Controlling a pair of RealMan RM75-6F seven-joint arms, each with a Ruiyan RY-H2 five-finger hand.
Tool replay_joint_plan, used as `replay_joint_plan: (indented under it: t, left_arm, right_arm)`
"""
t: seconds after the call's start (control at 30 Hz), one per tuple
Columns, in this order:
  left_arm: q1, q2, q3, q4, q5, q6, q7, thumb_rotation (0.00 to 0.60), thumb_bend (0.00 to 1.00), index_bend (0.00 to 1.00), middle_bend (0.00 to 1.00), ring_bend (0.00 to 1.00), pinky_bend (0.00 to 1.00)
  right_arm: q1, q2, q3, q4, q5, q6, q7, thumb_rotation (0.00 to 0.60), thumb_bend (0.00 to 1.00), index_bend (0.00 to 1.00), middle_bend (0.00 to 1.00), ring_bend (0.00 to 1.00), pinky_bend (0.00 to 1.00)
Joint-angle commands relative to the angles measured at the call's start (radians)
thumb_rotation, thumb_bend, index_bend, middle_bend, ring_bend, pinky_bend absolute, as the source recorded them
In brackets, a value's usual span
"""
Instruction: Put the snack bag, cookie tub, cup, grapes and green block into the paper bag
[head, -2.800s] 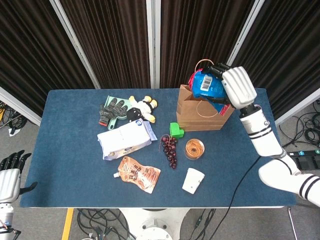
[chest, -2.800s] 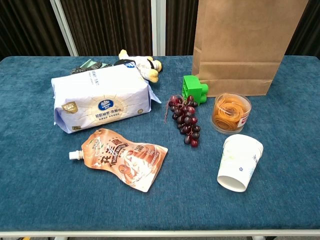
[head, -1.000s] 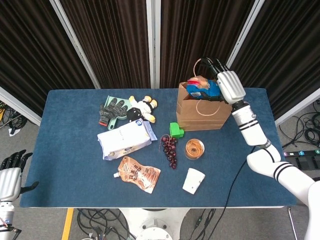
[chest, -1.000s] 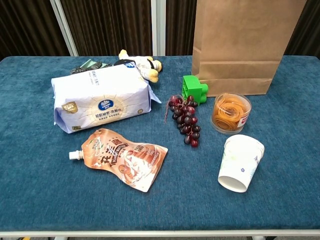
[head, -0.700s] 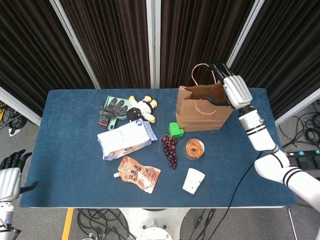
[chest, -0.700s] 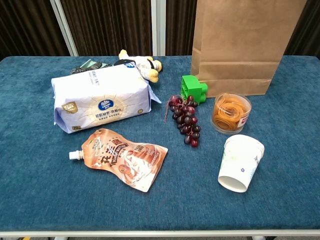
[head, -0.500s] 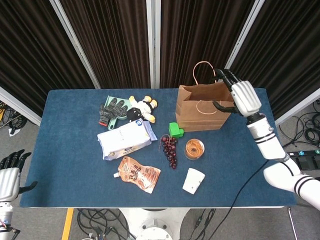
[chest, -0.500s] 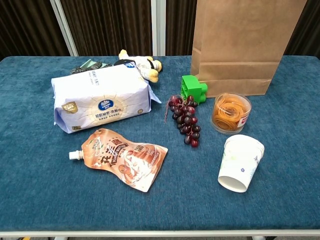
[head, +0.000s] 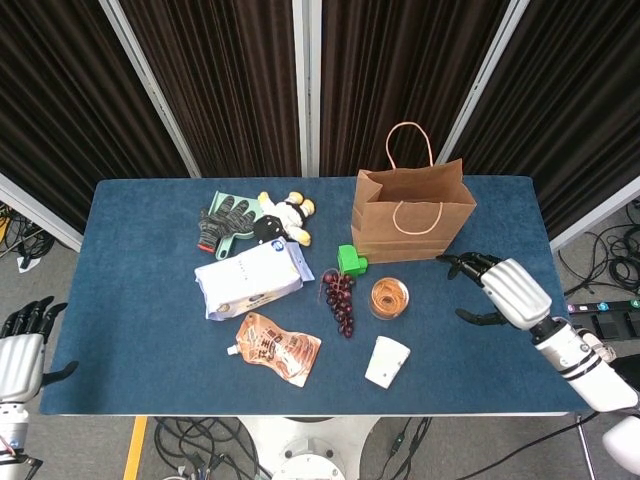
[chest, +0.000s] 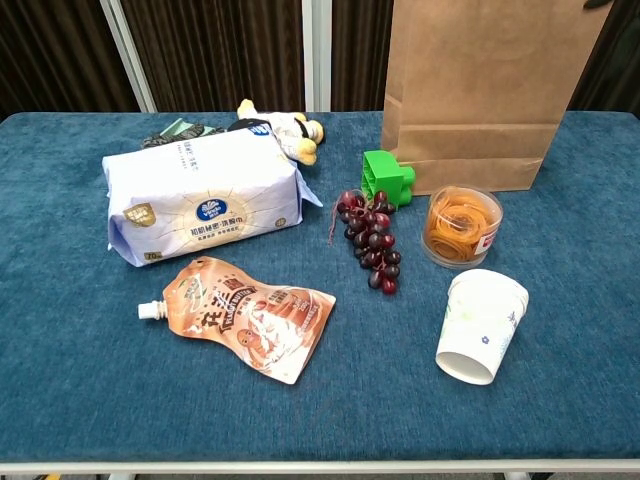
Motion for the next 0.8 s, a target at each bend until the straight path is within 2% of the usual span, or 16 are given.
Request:
replay_joint_plan:
  t: [0.03,0.1,0.27,0.5,0.8]
  left_arm:
    - [0.002,0.001,0.003,-0.006,0.004,0.003,0.002,0.600,0.04,0.23,0.20,0.12,0.15]
    - [0.004,0.000,0.004,-0.007,0.005,0.007,0.002,0.600,0.04,0.23,0.20,0.12,0.15]
    - [0.013,0.000,0.008,-0.003,-0.001,0.011,-0.006,0.600,0.04,0.23,0.20,0.12,0.15]
    - [0.020,-0.004,0.012,0.011,-0.006,0.009,-0.021,0.600,0.04,0.23,0.20,0.12,0.15]
    - [0.020,-0.011,0.011,0.026,-0.008,0.004,-0.034,0.600,0.04,0.23,0.20,0.12,0.15]
  right_arm:
    - [0.026,-0.016,-0.017,-0.046,0.022,-0.149,-0.159,0.600,0.06,0.06,0.26,0.12,0.34]
    - [0.050,-0.042,-0.002,-0.066,0.065,-0.224,-0.242,0.600,0.05,0.00,0.19,0.05,0.29]
    - [0.110,-0.137,0.039,-0.067,0.154,-0.363,-0.336,0.600,0.04,0.00,0.12,0.00,0.23]
    - [0.167,-0.263,0.073,0.003,0.243,-0.479,-0.434,0.600,0.04,0.00,0.09,0.00,0.20]
    - [0.197,-0.359,0.095,0.095,0.318,-0.534,-0.507,0.600,0.05,0.00,0.11,0.00,0.20]
